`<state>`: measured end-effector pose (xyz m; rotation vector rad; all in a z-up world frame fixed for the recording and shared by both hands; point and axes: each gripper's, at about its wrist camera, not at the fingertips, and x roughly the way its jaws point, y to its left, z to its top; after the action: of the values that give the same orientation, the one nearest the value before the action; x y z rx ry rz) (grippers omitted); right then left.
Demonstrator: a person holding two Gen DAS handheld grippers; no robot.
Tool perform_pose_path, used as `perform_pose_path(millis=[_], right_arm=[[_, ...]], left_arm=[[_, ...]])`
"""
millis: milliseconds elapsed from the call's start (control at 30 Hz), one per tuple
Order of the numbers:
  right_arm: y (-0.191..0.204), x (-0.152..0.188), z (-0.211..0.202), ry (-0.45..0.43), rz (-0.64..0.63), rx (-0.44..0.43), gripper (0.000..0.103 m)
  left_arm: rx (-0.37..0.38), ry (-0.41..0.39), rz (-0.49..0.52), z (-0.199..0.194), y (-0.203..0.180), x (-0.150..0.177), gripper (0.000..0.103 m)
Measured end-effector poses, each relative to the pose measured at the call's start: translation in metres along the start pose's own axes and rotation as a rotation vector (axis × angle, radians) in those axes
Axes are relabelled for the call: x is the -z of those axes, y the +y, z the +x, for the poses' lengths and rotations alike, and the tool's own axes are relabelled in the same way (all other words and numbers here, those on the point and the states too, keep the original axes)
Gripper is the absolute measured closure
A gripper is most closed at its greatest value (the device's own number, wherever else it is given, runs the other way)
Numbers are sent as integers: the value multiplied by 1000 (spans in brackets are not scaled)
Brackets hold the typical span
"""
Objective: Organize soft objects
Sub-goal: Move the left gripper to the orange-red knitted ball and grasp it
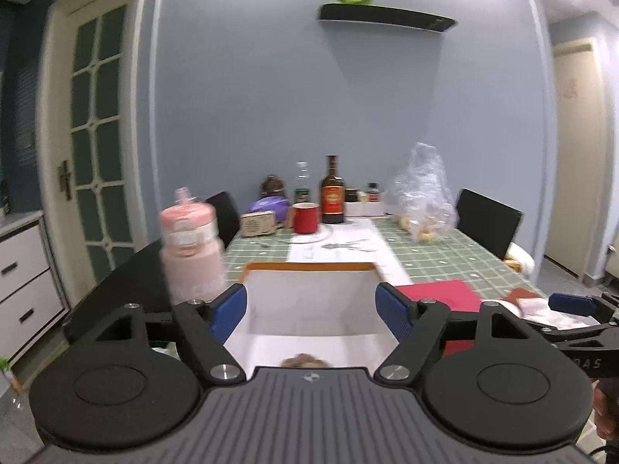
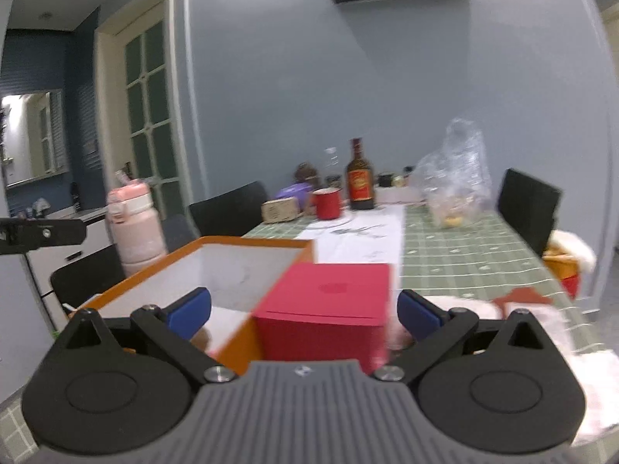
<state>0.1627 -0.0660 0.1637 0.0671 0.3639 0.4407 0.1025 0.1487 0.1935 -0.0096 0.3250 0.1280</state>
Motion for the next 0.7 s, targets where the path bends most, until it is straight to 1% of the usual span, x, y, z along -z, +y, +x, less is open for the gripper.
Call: perform_pose_path(millis=[100,233,300,400,433,467,533,633,667,700], right_arm=[[-18,4,-15,23,0,50,3],[-44,14,-37,51,-13,148,3],[-58,20,-45,66,-9,186,3],[-82,28,-58,79,8,243,3],[-91,30,-61,82,17,265,3],[-99,32,-65,85,27,285,3],[-115,38,-71,97,48,323,3],[-141,50,-79,123,86,376,3],[-149,54,-81,133,100,392,3],[-156,57,-82,141,113,403,3]], left_arm=[[29,-18,-6,-5,-24,-3,14],[46,-76,29,-14,-62,2,11],[56,-72,18,-13,-77,6,11],[133,-67,-23,-10,-99,13,11],[160,-54,-37,-7,-106,15,13],[187,-41,-46,-4,-114,17,17],[234,-24,-26,3,-132,26,21],[266,46,28,22,-160,41,23],[275,71,44,29,-167,46,28],[278,96,55,37,-174,52,30]])
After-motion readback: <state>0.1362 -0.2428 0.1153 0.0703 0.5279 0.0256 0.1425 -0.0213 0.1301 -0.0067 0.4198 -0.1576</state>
